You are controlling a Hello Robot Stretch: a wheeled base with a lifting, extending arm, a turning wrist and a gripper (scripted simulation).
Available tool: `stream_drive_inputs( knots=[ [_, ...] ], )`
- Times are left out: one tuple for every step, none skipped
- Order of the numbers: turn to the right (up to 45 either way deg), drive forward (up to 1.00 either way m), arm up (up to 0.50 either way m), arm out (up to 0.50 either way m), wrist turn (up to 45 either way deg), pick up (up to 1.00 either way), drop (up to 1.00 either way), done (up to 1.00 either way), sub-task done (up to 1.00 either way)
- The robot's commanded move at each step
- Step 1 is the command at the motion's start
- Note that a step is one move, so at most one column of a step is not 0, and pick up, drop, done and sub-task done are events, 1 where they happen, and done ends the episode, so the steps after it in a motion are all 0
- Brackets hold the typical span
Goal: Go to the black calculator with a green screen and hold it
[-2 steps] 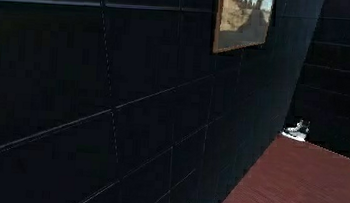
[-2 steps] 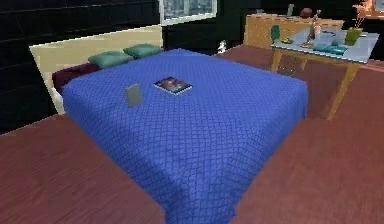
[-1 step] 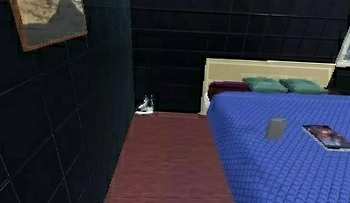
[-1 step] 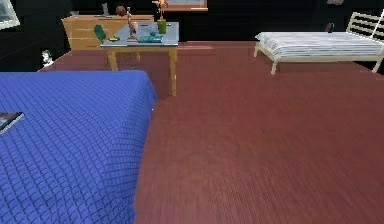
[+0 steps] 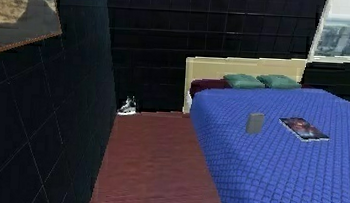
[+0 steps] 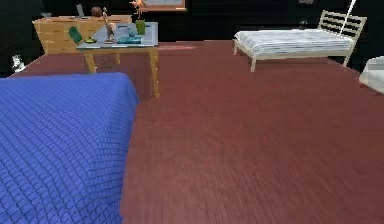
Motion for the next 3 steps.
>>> stream_drive_inputs(
  knots=[
    [0.0, 0.6, 0.0, 0.0, 0.0, 0.0, 0.0, 0.0, 0.0],
    [-45.0, 0.0, 0.0, 0.0, 0.0, 0.0, 0.0, 0.0, 0.0],
    [39.0, 0.0, 0.0, 0.0, 0.0, 0.0, 0.0, 0.0, 0.0]
  ],
)
